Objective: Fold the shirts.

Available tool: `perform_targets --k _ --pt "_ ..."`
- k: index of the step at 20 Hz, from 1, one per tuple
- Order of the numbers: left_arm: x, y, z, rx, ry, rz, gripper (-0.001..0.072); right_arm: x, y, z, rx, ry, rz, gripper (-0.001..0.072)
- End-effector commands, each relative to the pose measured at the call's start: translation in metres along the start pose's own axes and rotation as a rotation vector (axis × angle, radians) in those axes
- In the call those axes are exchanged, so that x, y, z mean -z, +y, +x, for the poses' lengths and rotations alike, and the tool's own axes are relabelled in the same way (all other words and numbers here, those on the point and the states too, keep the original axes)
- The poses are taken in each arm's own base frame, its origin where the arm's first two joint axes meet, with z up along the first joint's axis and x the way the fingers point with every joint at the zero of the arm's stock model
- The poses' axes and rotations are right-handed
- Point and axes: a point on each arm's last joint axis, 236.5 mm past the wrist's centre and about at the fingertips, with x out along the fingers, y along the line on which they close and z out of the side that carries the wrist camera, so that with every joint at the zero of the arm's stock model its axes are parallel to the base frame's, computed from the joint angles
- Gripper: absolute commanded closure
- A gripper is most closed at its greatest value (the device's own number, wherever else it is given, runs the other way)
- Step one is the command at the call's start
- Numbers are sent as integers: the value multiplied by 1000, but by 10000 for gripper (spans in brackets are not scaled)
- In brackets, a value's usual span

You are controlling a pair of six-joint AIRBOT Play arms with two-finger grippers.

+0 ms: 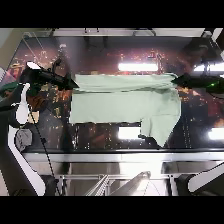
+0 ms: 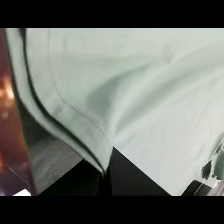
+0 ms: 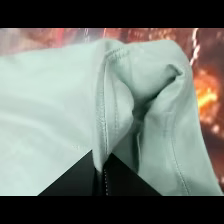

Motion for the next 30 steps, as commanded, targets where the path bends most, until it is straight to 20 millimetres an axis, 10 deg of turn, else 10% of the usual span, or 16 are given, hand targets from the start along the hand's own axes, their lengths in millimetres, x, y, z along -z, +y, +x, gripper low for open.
perform_targets --k 1,3,4,5,9,12,15,23,25,27,29,30 --pt "16 16 9 -3 40 -56 700 20 -13 5 34 74 24 685" --pt "16 19 2 2 33 -67 690 27 -20 3 65 104 39 605" --pt "16 17 -5 3 30 -63 529 27 -19 0 64 104 44 441" --pt "17 12 -17 6 25 -55 385 23 -17 -7 64 95 42 428" --pt "32 3 -93 10 53 -93 365 -4 -21 -73 185 25 86 239" --pt "77 12 -116 -74 141 -159 357 19 1 -100 156 100 113 248" --pt "129 23 -99 -139 219 -239 -13 76 17 -92 86 213 200 250" --pt "200 31 -12 -156 329 -266 5 126 26 -68 -1 253 307 250" --pt "206 28 0 -156 356 -233 289 125 30 -70 -16 251 309 250" --pt "206 24 6 -159 366 -203 373 124 33 -73 -13 246 302 249" --pt "199 16 11 -123 341 -154 685 125 32 -78 -2 253 316 249" --pt "193 8 13 -87 319 -149 684 129 27 -82 21 264 334 250"
